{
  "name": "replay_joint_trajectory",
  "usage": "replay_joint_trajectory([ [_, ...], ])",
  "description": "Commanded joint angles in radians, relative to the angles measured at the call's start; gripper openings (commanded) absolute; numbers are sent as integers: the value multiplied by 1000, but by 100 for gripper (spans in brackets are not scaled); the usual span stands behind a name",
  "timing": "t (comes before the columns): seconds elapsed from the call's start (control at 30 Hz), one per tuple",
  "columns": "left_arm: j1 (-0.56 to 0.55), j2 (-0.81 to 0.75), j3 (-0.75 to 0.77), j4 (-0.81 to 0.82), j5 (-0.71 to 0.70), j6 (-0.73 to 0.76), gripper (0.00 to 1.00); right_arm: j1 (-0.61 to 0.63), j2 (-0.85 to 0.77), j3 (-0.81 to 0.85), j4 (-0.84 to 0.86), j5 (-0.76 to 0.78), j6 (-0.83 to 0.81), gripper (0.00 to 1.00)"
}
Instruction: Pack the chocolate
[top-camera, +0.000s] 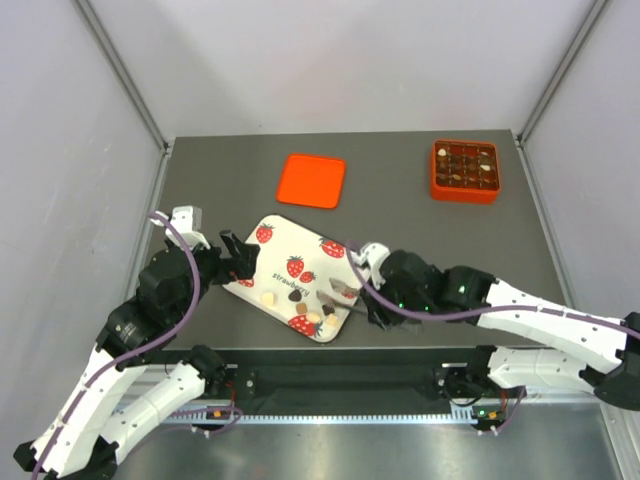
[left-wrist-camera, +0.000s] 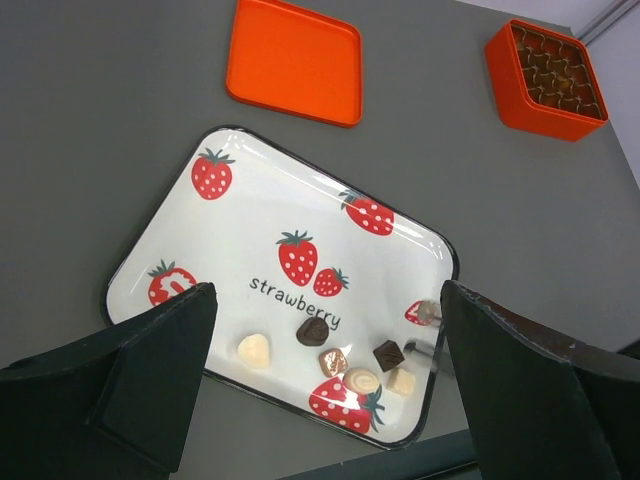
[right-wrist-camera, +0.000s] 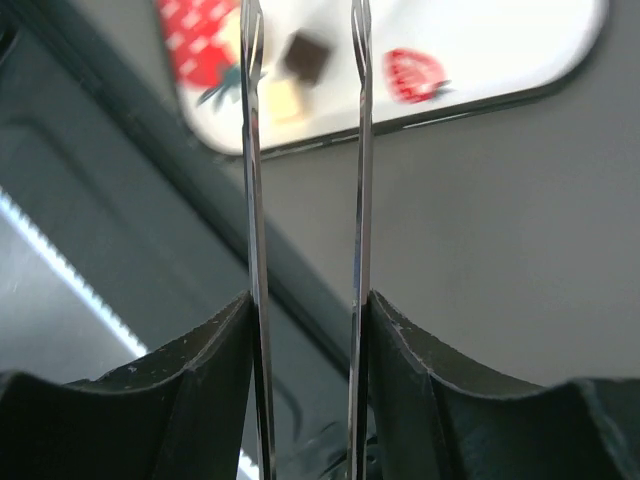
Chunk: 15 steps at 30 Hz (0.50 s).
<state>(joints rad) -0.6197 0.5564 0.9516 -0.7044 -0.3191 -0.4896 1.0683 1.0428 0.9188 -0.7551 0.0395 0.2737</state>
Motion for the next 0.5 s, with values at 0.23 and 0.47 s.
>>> replay_joint_trajectory([
  [0.23,2,-10,47,25,6,-12,98,231,20,2,-62,120,110,45],
  [0.47,2,-13,46,20,2,-12,98,234,29,5,-92,146,102,45],
])
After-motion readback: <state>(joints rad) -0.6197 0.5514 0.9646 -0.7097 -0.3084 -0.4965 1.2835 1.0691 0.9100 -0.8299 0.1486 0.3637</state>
